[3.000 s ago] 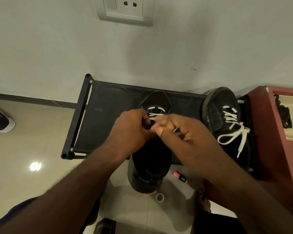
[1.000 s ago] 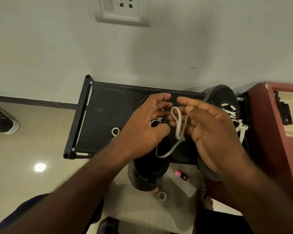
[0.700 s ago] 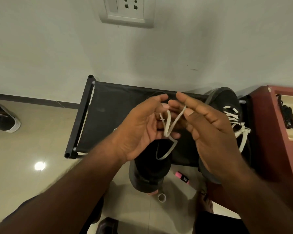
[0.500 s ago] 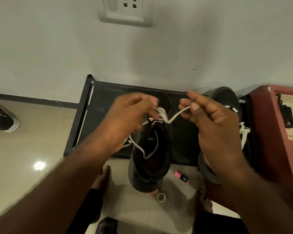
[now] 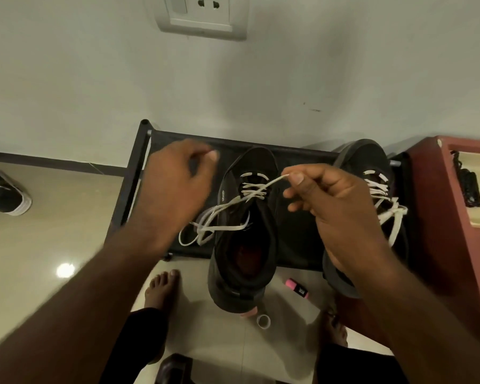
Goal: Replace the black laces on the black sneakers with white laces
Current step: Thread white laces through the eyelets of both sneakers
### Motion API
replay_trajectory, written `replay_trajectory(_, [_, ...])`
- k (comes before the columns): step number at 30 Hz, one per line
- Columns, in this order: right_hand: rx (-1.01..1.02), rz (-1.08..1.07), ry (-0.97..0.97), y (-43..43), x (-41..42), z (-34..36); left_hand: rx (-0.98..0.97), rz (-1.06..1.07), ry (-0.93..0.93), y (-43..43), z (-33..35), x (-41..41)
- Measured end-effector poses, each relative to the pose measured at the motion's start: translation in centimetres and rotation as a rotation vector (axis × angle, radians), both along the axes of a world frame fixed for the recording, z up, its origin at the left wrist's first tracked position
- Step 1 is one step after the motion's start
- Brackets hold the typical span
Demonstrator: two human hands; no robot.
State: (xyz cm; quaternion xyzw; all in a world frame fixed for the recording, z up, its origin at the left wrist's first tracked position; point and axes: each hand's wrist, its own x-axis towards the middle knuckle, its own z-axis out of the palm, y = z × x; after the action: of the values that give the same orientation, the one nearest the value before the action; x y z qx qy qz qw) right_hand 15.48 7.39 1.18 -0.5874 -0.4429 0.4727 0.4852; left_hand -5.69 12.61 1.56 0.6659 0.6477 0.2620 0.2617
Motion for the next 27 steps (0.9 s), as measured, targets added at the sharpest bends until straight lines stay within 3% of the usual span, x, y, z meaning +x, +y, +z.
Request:
replay_trajectory(4, [0.019,0.148,-0.085,-0.3,-1.2,0.0,-0.127,-0.314,-0.360,-1.3,1.7,2.9])
replay_trajectory(7, [0.006,0.187,-0.097,-0.4,-1.7,-0.1,-0.405,-0.239,-0.519,-0.9,1.5,2.5])
replay_trajectory(8, [-0.023,0.214,-0.084,-0.3,-1.8,0.0,-0.479,-0.154,-0.503,-0.6,1.1,1.9])
replay_trajectory(10, [-0.086,0.281,-0.072,-0.2,-1.7,0.1,-0.572,-0.053,-0.301,0.0,-0.2,0.5])
replay_trajectory(13, [-0.102,0.402,-0.203,-0.3,-1.7,0.2,-0.668,-0.119,-0.061,0.2,-1.7,-0.3])
replay_trajectory(16, [-0.058,0.478,-0.406,-0.6,-2.2,0.1,-0.644,-0.176,0.014,0.4,-2.2,0.3])
replay_trajectory(21, [0.003,0.423,-0.437,-0.8,-2.4,-0.2,-0.637,-0.131,0.015,0.3,-2.0,0.7])
replay_trajectory(24, [0.040,0.286,-0.395,-0.6,-2.4,-0.2,-0.602,-0.008,-0.275,0.5,-0.9,0.3])
replay_trajectory(27, [0.013,0.184,-0.213,-0.2,-2.6,0.5,-0.634,0.052,-0.800,0.4,1.4,0.7])
